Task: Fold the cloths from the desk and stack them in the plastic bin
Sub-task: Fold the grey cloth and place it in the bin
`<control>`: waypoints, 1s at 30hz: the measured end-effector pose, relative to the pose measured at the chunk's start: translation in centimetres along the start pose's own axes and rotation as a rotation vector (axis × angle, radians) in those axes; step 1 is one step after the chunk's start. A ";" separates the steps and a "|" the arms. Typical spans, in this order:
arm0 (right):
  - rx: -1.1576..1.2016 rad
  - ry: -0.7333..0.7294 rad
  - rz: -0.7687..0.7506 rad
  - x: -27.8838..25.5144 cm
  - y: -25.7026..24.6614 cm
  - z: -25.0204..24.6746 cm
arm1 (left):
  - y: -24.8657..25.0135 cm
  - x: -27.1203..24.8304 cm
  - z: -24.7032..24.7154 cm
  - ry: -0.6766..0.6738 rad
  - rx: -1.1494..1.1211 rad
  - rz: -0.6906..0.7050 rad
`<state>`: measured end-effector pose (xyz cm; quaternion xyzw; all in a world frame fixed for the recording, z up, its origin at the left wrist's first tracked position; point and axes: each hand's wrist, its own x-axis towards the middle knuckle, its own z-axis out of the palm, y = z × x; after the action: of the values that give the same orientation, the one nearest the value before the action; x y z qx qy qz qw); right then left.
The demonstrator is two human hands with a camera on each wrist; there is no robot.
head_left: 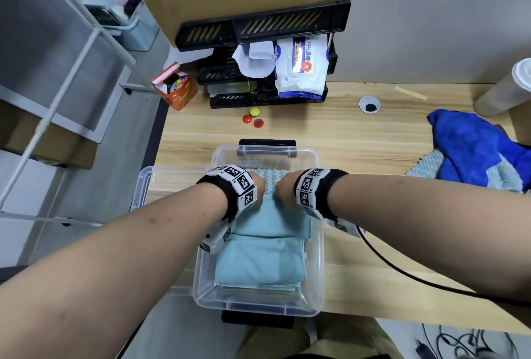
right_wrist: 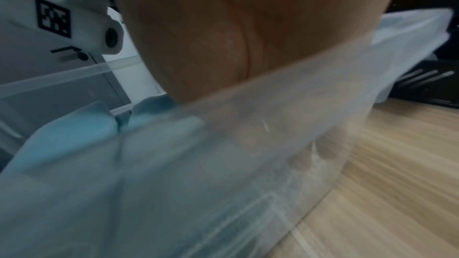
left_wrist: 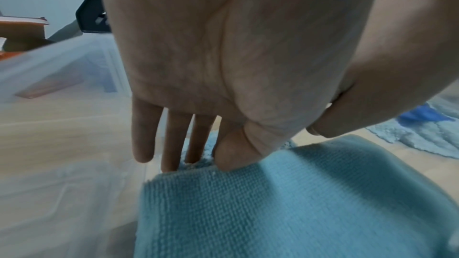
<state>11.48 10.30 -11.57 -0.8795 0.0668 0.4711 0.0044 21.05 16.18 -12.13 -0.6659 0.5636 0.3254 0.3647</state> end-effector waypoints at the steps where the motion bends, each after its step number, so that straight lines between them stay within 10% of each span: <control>1: 0.009 0.027 -0.001 -0.3 0.0 -0.1 | -0.1 -0.1 0.0 -0.020 -0.006 0.001; 8: 0.276 0.341 -0.062 -7.8 2.1 -2.3 | -0.8 -4.4 -6.0 0.015 0.030 -0.132; 14: 0.563 0.661 0.140 -16.3 11.5 -0.9 | 3.1 -8.2 -16.6 0.319 -0.025 -0.143; 22: 0.755 0.395 0.587 -19.2 21.4 14.0 | 15.0 -6.3 -21.3 0.446 -0.069 0.021; 30: 0.882 0.293 0.478 -15.6 17.4 24.3 | 22.3 -1.2 -17.2 0.232 -0.036 0.105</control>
<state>-19.33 -3.50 -11.19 -0.8108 0.4578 0.2581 0.2576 -0.78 -0.03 -4.79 -0.6749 0.6303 0.2749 0.2677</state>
